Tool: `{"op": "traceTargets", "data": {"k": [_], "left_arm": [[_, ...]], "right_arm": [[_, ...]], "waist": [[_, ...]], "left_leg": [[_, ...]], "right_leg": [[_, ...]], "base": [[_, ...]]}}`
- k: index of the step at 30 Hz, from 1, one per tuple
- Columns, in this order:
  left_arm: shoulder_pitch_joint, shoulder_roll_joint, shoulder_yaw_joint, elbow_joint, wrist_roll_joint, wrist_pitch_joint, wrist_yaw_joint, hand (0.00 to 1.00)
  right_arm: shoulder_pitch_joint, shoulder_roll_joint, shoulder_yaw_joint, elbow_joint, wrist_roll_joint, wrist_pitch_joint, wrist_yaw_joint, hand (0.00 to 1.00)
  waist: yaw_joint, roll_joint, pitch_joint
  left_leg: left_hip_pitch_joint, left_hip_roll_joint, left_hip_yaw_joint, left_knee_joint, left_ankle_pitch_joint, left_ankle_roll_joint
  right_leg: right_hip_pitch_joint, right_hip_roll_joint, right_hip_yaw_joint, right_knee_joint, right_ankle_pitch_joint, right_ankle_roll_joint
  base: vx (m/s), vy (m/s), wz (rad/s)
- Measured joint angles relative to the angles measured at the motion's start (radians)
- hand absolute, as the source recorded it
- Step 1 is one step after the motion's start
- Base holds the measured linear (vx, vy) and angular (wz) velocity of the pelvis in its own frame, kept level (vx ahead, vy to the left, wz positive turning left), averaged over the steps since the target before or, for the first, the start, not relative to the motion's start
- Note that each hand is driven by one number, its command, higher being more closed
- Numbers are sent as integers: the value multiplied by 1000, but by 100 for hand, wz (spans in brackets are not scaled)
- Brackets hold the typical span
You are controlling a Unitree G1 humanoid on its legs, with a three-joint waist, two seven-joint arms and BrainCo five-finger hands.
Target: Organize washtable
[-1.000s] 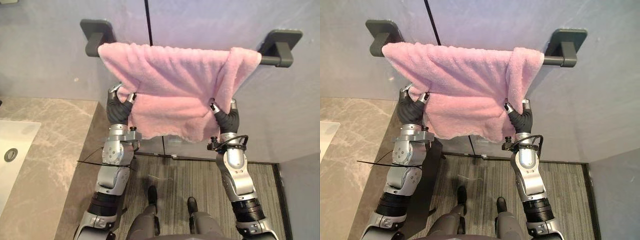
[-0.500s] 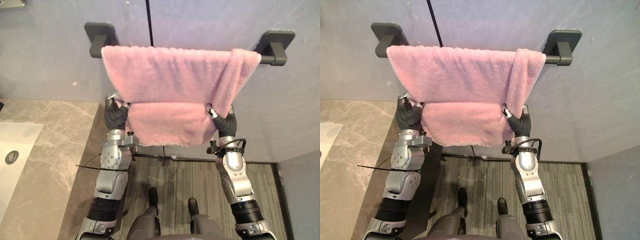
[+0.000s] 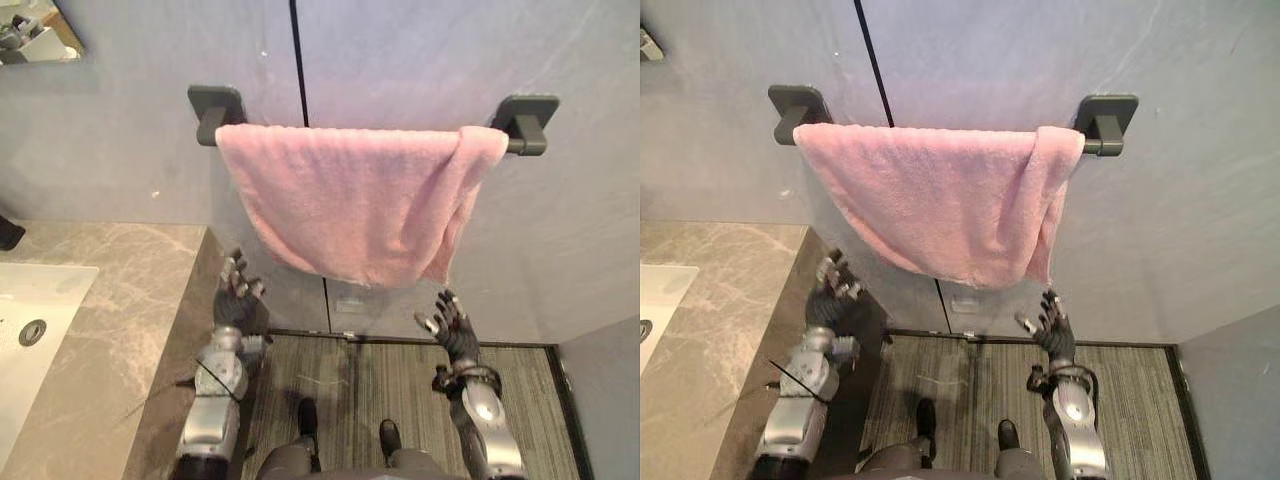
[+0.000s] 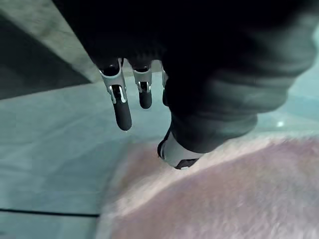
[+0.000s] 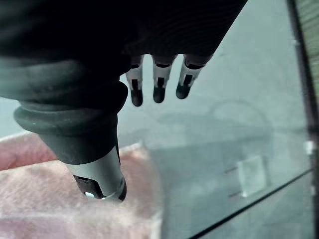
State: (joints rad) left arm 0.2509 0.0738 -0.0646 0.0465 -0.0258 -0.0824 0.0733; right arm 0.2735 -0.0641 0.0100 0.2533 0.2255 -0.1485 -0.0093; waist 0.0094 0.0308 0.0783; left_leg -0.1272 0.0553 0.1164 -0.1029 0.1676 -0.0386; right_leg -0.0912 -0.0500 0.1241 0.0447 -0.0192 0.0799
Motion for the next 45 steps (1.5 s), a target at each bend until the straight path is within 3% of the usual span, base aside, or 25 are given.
{"op": "traceTargets", "data": {"k": [6, 7, 8, 9, 10, 12, 13, 15, 16, 17, 19, 26, 33, 39, 45], "left_arm": [[255, -6, -81, 44, -3, 45, -133, 0], [294, 34, -132, 30, -15, 58, -174, 0], [311, 68, -163, 18, -25, 65, -197, 0], [342, 147, -226, -29, -52, 77, -255, 0], [390, 230, -267, -127, -140, 84, -315, 0], [412, 379, -286, -277, -247, 87, -363, 0], [389, 469, -276, -365, -395, 74, -393, 0], [328, 521, -234, -442, -517, 50, -401, 0], [255, 498, -185, -469, -613, -1, -396, 0], [231, 485, -172, -475, -632, -12, -395, 0], [89, 417, -144, -482, -730, -80, -351, 0], [-224, 197, -126, -423, -796, -184, -237, 0], [-409, 168, -144, -250, -787, -199, -197, 0], [-443, 164, -177, -187, -775, -186, -192, 0], [-449, 148, -202, -150, -751, -167, -175, 0]], "right_arm": [[171, -26, 128, -96, 5, 53, 109, 0], [193, -44, 185, -157, 32, 65, 147, 0], [195, -52, 217, -184, 43, 68, 163, 0], [185, -71, 273, -231, 67, 70, 200, 0], [172, -108, 323, -304, 121, 68, 238, 0], [129, -151, 404, -385, 178, 62, 269, 0], [78, -184, 458, -440, 244, 41, 301, 0], [7, -206, 494, -503, 302, 25, 323, 0], [-56, -211, 506, -537, 353, -9, 331, 0], [-74, -211, 508, -544, 362, -18, 331, 0], [-189, -207, 534, -549, 408, -52, 316, 0], [-432, -132, 527, -405, 387, -119, 197, 0], [-536, -125, 350, -293, 302, -121, 96, 0], [-551, -145, 252, -271, 306, -120, 74, 0], [-547, -138, 169, -267, 460, -123, 86, 0]], "waist": [[2, -5, -19], [1, -8, -22], [-4, -28, -24], [-8, -54, -37], [-10, -32, -52], [-25, -39, -67], [-25, -51, -75], [-21, -60, -83], [-20, -61, -84], [-19, -61, -84], [-17, -61, -85], [-22, -44, -92], [-28, -12, -50], [-23, 1, -13], [-24, -5, 0]], "left_leg": [[28, -1, 23, -1, -22, 1], [28, -6, 25, -1, -35, -15], [28, -18, 29, 9, -46, -28], [1, -42, 30, 117, -57, -5], [4, -32, 19, 141, -145, 27], [21, -47, 28, 93, -144, 30], [36, -59, 29, 59, -144, 29], [51, -70, 34, 29, -141, 25], [66, -78, 37, 6, -137, 21], [69, -80, 37, 1, -135, 20], [70, -84, 35, 1, -133, 20], [54, -72, 25, 2, -52, 48], [-37, -53, 23, 3, -23, 46], [-104, -36, 38, 0, -16, 34], [-108, -27, 52, 0, -11, 35]], "right_leg": [[16, 0, 14, 8, -16, 0], [16, -1, 14, 6, -17, -2], [13, -20, 20, -3, -21, -8], [19, -48, 20, -21, -20, -10], [18, -37, 18, -19, -19, -9], [16, -49, 14, -23, -14, 0], [13, -59, 13, -21, -14, 0], [5, -68, 14, -8, -14, 1], [6, -75, 13, 3, -18, 7], [6, -76, 13, 5, -19, 8], [4, -80, 12, 16, -25, 16], [-3, -69, -12, 23, -12, 32], [-92, -48, -13, 26, 17, 23], [-164, -32, 11, 23, 34, 11], [-176, -23, 17, 25, 43, 16]], "base": [[-7, -7, -6], [0, 0, 0], [12, 44, -1], [114, 72, -16], [93, 57, -17], [57, 40, 4], [33, 45, 13], [9, 51, 5], [6, 39, 5], [8, 25, 10], [15, -4, 7], [52, -42, 6], [4, -55, 0], [-52, -39, -11], [35, -36, -6]]}}
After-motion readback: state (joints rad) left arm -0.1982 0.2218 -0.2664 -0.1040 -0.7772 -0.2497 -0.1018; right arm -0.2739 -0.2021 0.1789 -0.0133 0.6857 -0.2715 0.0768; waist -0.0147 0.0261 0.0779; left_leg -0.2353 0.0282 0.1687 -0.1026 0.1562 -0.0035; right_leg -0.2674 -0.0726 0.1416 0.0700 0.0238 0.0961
